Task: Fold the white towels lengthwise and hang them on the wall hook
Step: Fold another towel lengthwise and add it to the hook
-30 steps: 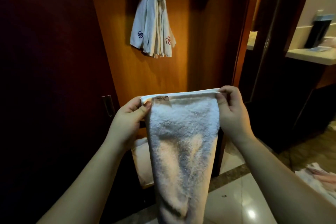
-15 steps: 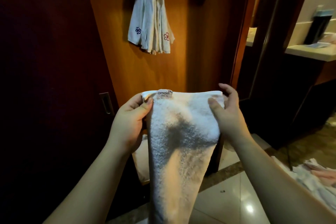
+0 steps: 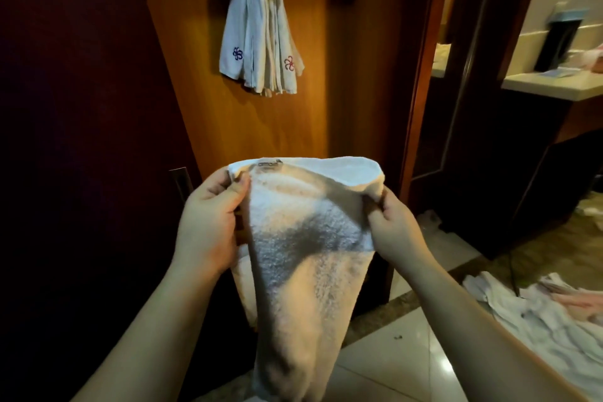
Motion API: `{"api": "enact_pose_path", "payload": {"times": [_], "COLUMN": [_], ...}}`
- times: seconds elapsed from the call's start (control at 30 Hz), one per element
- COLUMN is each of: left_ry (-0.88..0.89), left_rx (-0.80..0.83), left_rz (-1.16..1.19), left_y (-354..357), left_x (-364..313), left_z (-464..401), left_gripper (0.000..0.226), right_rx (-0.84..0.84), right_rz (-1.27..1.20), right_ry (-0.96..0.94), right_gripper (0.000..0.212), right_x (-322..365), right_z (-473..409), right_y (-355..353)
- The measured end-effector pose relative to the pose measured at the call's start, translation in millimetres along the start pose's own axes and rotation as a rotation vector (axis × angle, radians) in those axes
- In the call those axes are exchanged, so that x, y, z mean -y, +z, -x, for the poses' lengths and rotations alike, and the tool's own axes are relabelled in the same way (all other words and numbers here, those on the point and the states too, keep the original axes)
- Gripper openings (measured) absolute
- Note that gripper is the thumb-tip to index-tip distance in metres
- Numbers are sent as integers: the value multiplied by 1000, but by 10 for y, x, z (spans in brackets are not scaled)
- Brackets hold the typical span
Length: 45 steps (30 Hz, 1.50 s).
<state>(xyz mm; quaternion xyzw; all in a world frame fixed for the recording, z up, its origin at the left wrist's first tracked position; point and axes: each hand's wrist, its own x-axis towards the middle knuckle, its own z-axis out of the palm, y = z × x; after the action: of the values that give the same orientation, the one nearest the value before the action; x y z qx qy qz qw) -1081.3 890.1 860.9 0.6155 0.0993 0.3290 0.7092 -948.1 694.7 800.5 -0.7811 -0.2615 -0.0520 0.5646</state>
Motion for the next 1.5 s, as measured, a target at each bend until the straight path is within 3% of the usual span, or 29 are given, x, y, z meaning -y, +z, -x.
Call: {"api": "enact_pose_path", "payload": {"times": [0.1, 0.2, 0.4, 0.53, 0.7, 0.8, 0.9, 1.1, 1.2, 1.33, 1.5], "left_ry": [-20, -45, -114, -114, -54, -81, -116, -154, -153, -120, -110], "left_rx": [2, 10, 50, 45, -4, 23, 72, 132, 151, 96, 75], "left_rz": [31, 26, 43, 54, 46, 77, 102, 92, 59, 74, 90], "left_y": [-67, -89, -28, -31, -13, -21, -32, -55, -100, -104, -145], "left_x": [-26, -16, 24, 46, 48, 1, -15, 17, 12, 1, 22], "left_z": [-39, -61, -63, -55, -10, -38, -50, -27, -13, 44, 58], "left_gripper": [23, 25, 26, 27, 28, 26, 24, 24, 21, 26, 21], "right_rx": [18, 1, 219, 16, -142, -46, 138, 130, 129, -89, -184], "right_rz": [-256, -318, -456, -298, -332, -409, -457, -325, -296, -180, -188], "right_ry": [38, 48, 57, 57, 75, 66, 68, 51, 56, 74, 1], "right_gripper": [13, 16, 68, 50, 58, 50, 60, 83, 68, 46, 37], "right_x": [55, 71, 101, 145, 161, 193, 212, 222, 293, 291, 323], "right_z": [-20, -29, -86, -74, 18, 12, -24, 14, 56, 40, 62], "right_y": [-35, -72, -232, -209, -121, -151, -257, -259, -276, -216, -163]}}
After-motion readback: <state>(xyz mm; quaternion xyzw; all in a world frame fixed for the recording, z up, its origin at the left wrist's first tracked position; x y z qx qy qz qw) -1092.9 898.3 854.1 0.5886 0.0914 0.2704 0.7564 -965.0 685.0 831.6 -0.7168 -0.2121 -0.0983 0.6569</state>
